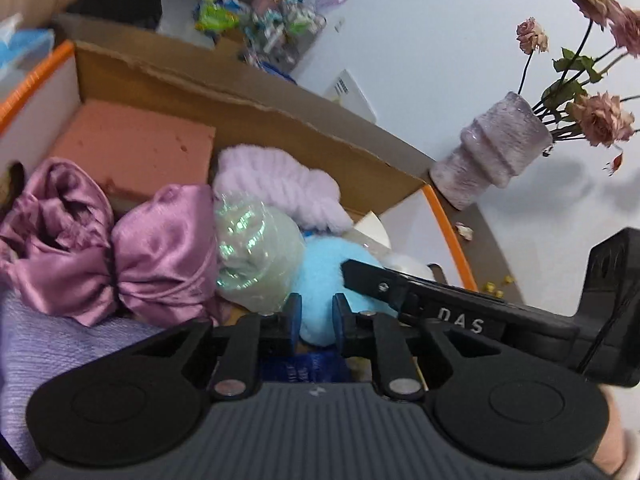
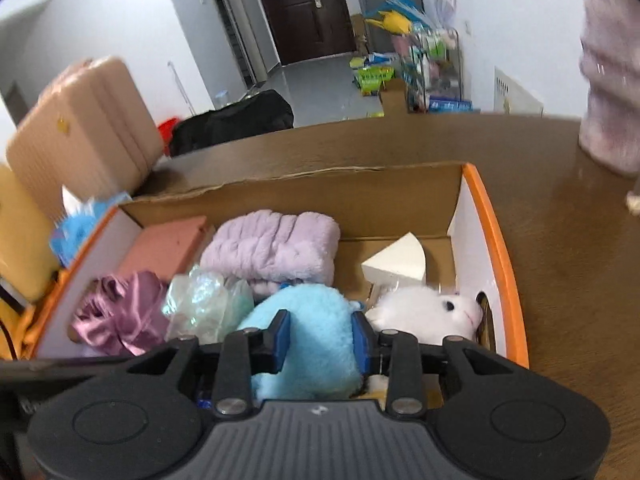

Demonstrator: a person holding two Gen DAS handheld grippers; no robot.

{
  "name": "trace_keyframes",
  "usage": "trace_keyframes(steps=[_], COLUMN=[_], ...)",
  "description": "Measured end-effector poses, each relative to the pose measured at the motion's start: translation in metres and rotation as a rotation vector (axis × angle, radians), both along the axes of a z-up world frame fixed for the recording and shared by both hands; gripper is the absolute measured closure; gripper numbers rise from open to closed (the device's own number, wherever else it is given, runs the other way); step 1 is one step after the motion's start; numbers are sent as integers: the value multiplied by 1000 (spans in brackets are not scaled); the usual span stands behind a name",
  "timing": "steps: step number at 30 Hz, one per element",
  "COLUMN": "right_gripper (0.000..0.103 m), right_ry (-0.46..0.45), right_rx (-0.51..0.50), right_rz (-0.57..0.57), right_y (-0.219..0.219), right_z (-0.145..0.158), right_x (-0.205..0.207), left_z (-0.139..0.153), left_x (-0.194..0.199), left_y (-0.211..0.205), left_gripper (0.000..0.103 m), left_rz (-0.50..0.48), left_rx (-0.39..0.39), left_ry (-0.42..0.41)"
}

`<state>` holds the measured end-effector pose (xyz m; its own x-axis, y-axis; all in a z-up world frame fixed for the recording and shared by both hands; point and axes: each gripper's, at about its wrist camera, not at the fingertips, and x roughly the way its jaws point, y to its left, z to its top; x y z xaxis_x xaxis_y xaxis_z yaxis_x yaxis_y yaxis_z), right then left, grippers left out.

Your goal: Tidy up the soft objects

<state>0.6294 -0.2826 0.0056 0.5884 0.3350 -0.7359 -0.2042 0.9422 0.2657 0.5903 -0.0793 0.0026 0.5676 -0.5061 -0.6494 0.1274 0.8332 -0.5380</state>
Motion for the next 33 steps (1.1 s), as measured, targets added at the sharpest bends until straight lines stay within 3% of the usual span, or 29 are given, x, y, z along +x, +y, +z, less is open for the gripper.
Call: trace_keyframes(steps=[3,6,13,16,19,21,22,24,26,29,33], right_gripper=[68,63,51,46,34,17,7,3,2,2,2], right_ry=[-30,-41,-175,-232,-319,-413,-469,-596,-671,-685,-704], right_rx=[-23,-45,-88,-111,-141,-154,-160,-175,-185,-143,-112], right_rz=[28,29,10,-16,-39,-50,-55,-75,-93,-122,-141], right_y=[4,5,-8,-16,-23,-29,-30,-31,-33,-38,-38], right_z=[3,15,83,110,130,138,139,138,135,134,137], right_x=[-8,-20,-70,-99,-137,-163,-175,-200,-220,-236,-250], left_z=[7,23,92,116,133,140,141,140,138,137,139], left_x=[-7,-20,-69,-97,-131,-160,-173,-192,-202,-215,-229], left_y=[1,6,32,39,46,45,44,38,35,35,32], left_gripper=[82,80,66,51,29,4,1,0,0,0,0], left_rz=[8,26,65,95,143,212,246,256,228,241,242], left_rx=[28,106,292,346,391,452,487,554,556,511,514], left_ry=[-27,-77,-235,-289,-384,-511,-571,-645,-646,-634,-649])
